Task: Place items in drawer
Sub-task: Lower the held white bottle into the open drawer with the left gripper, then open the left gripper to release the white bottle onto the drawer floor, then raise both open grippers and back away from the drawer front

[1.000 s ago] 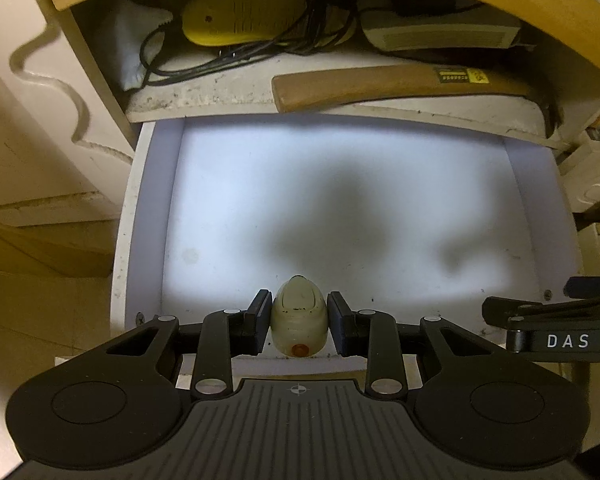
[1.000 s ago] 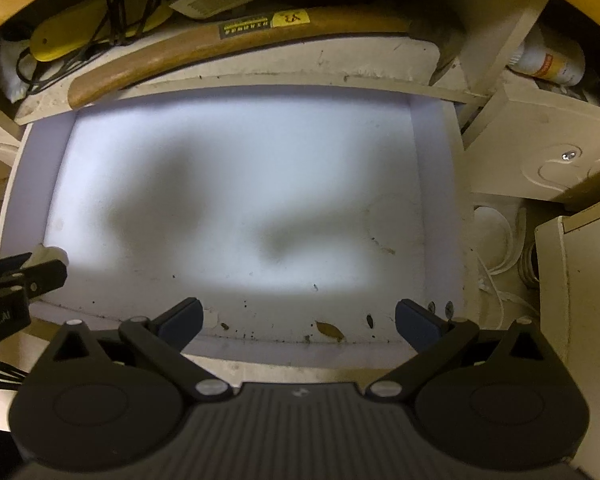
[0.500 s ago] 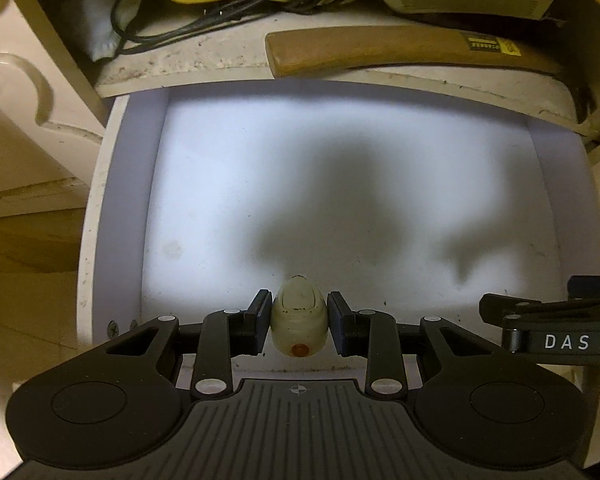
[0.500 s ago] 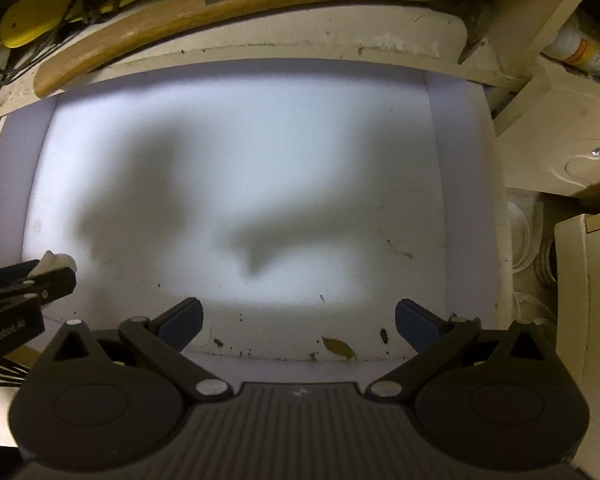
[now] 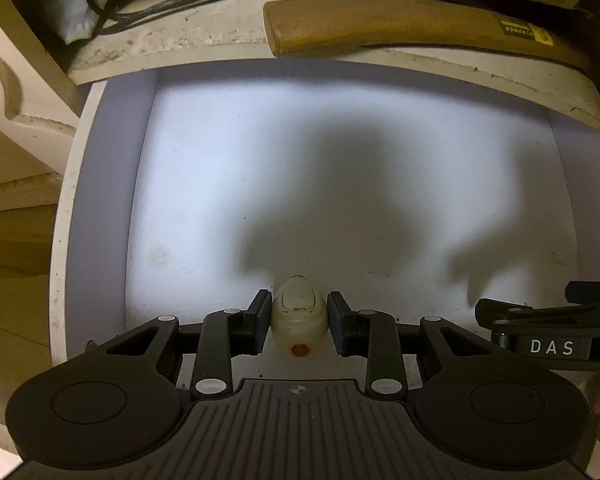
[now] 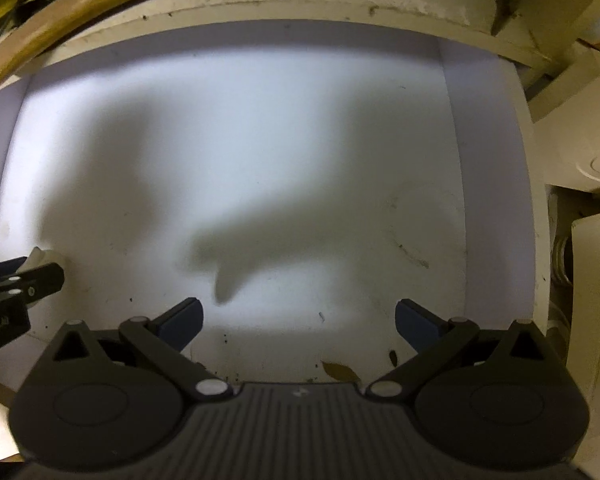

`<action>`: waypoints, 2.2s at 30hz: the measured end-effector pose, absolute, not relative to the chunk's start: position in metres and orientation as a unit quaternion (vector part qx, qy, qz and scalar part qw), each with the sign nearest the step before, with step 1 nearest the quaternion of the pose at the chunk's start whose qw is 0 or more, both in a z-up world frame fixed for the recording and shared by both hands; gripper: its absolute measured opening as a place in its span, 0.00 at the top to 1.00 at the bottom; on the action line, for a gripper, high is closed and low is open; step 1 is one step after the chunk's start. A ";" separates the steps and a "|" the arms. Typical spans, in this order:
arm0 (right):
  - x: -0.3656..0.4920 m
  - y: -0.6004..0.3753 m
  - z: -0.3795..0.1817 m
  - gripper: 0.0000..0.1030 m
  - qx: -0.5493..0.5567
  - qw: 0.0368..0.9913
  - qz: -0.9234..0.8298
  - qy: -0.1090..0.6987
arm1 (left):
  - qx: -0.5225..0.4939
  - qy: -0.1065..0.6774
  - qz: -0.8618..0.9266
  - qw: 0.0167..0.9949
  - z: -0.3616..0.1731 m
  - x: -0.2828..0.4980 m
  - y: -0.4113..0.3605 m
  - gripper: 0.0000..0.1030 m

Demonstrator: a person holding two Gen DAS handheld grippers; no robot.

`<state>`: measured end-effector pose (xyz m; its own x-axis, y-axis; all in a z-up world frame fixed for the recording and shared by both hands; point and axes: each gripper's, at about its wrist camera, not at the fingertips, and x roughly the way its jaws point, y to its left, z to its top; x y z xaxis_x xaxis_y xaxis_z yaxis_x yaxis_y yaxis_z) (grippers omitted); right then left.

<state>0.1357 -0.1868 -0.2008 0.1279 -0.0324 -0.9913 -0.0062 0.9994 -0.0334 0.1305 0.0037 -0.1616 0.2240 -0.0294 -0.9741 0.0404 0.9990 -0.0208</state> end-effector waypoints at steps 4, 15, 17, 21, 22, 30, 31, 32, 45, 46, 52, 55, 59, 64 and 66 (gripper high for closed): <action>0.137 -0.187 -0.204 0.00 -0.013 0.748 -0.009 0.663 | 0.006 0.623 -0.023 0.782 -0.165 0.131 0.003 0.72; 0.137 -0.191 -0.207 0.00 -0.011 0.745 -0.011 0.667 | -0.011 0.617 -0.006 0.787 -0.163 0.131 0.007 0.58; 0.136 -0.191 -0.206 0.00 -0.010 0.746 -0.012 0.666 | -0.017 0.618 -0.002 0.786 -0.161 0.131 0.007 0.32; 0.135 -0.194 -0.204 0.00 -0.008 0.748 -0.016 0.664 | -0.008 0.618 0.006 0.786 -0.159 0.131 0.007 0.22; 0.135 -0.194 -0.203 0.00 -0.007 0.748 -0.017 0.663 | -0.005 0.620 0.008 0.785 -0.159 0.131 0.007 0.22; 0.132 -0.198 -0.200 0.00 -0.008 0.750 -0.020 0.662 | -0.002 0.625 0.008 0.780 -0.158 0.130 0.008 0.22; 0.134 -0.198 -0.201 0.00 -0.008 0.750 -0.021 0.661 | -0.002 0.626 0.008 0.780 -0.157 0.130 0.008 0.22; 0.136 -0.197 -0.200 0.00 -0.008 0.751 -0.022 0.660 | -0.003 0.626 0.007 0.779 -0.157 0.130 0.008 0.22; 0.121 -0.198 -0.169 0.00 -0.010 0.773 -0.020 0.635 | 0.011 0.599 0.005 0.800 -0.125 0.117 0.004 0.22; 0.121 -0.197 -0.166 0.00 -0.011 0.775 -0.020 0.632 | 0.013 0.594 0.005 0.804 -0.120 0.115 0.003 0.22; 0.120 -0.190 -0.151 0.00 -0.010 0.791 -0.019 0.612 | 0.024 0.568 -0.001 0.823 -0.099 0.103 0.006 0.22; 0.113 -0.191 -0.145 0.00 -0.009 0.797 -0.018 0.604 | 0.018 0.558 -0.002 0.830 -0.097 0.098 0.009 0.22; 0.105 -0.190 -0.133 0.00 -0.006 0.806 -0.015 0.592 | 0.014 0.545 -0.004 0.838 -0.082 0.093 0.008 0.22; 0.094 -0.192 -0.112 0.00 -0.003 0.818 -0.011 0.576 | 0.011 0.529 -0.009 0.848 -0.067 0.081 0.007 0.22; 0.089 -0.193 -0.105 0.00 -0.002 0.823 -0.012 0.568 | 0.012 0.521 -0.011 0.853 -0.061 0.075 0.005 0.22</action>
<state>0.0885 -0.1927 -0.1046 0.3539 -0.0222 -0.9350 0.0174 0.9997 -0.0171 0.0755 0.0051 -0.0615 0.4563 -0.0073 -0.8898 0.0313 0.9995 0.0079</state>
